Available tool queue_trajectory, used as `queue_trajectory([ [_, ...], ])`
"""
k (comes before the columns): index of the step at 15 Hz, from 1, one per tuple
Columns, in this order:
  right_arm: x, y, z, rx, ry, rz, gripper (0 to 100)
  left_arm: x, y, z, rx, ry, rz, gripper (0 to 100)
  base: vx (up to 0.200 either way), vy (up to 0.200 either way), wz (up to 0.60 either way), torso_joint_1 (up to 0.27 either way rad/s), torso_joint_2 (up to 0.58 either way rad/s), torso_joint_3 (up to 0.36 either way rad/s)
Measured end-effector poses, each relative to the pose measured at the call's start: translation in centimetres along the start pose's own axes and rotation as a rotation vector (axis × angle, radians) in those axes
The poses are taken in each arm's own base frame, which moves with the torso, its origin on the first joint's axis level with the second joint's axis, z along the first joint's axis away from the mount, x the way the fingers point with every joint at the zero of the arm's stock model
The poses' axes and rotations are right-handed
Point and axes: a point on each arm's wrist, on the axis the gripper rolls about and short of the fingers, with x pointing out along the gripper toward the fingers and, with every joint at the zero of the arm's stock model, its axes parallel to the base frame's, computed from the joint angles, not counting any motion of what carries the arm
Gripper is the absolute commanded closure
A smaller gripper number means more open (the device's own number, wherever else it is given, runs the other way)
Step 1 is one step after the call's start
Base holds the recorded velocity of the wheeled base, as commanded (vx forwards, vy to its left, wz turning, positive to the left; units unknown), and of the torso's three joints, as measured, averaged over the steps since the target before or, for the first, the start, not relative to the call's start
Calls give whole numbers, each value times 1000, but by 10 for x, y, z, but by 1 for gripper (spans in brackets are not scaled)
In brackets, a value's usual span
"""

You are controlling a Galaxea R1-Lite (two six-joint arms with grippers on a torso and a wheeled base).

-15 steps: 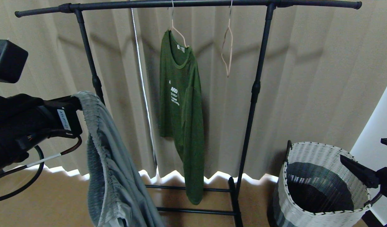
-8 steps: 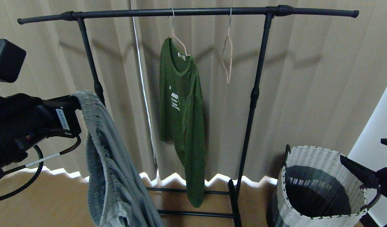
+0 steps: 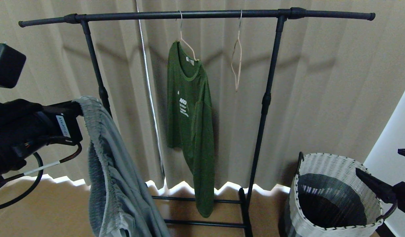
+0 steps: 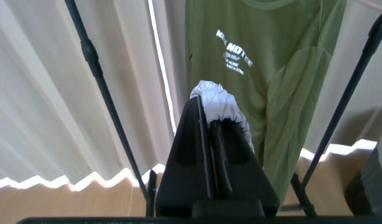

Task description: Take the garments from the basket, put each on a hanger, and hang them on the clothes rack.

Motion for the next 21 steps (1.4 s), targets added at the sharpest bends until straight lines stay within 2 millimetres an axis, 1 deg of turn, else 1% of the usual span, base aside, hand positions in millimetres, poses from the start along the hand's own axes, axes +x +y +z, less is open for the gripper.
queue_trajectory([
  [3,0,-3,1,6,-3,-26,0,-1,-1,-7,8,19,-26,100,0,0,0,159,-404,-248],
  [8,0,-4,2,8,-12,-33,0,-6,-1,-13,26,28,-64,100,0,0,0,190,-466,-285],
  [17,0,-6,5,9,-41,-44,0,-10,0,-15,28,27,-63,100,0,0,0,214,-494,-277],
  [19,0,-5,4,9,-40,-43,0,-11,1,-17,29,32,-64,100,0,0,0,234,-520,-286],
  [21,0,-4,0,8,-25,-38,0,-11,1,-18,30,34,-64,100,0,0,0,112,-244,-132],
])
